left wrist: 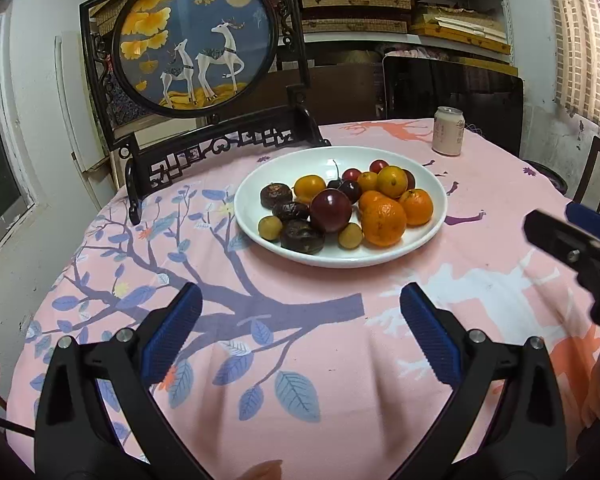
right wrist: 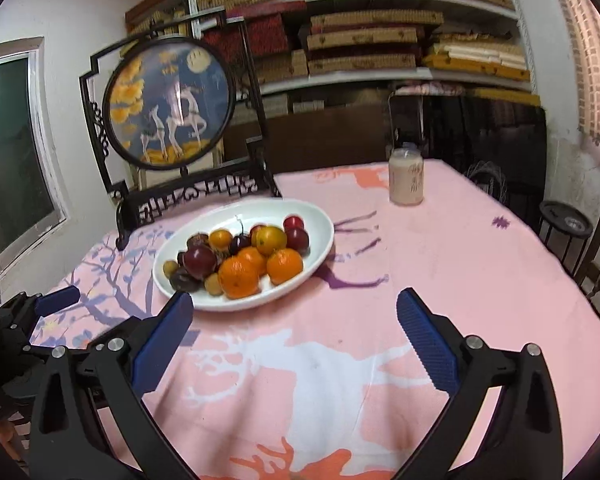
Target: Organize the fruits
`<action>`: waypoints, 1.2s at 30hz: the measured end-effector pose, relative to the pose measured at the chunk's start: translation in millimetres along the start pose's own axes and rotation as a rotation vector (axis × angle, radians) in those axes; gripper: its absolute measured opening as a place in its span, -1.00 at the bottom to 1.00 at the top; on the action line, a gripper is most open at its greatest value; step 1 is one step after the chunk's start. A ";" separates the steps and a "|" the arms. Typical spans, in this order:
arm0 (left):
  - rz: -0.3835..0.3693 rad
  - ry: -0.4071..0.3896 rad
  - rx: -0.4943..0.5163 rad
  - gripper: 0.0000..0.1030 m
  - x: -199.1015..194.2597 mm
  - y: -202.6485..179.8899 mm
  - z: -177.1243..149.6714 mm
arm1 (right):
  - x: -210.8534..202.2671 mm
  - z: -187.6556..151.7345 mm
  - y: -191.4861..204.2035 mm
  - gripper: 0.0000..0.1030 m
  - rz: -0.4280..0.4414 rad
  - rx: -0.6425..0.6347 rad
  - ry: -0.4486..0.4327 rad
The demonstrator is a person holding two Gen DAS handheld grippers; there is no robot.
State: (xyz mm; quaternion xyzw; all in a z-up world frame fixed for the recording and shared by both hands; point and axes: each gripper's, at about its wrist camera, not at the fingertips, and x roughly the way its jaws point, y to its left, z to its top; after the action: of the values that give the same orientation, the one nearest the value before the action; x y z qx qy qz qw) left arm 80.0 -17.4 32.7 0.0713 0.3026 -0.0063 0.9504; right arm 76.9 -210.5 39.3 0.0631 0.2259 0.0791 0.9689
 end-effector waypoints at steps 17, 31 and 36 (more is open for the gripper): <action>0.017 0.018 -0.014 0.96 2.5 0.6 -1.1 | 27.0 -17.0 13.5 0.97 0.034 -0.082 0.184; 0.019 0.015 -0.007 0.96 1.4 -1.4 -2.1 | 23.6 -15.3 15.1 0.97 0.049 -0.072 0.172; 0.018 0.017 -0.007 0.96 1.9 -1.3 -2.3 | 23.7 -15.6 15.0 0.97 0.049 -0.072 0.172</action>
State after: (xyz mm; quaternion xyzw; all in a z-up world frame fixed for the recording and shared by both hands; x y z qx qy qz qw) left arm 80.1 -18.3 29.6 0.0706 0.3100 0.0041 0.9481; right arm 89.0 -190.1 17.7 0.0264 0.3038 0.1160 0.9453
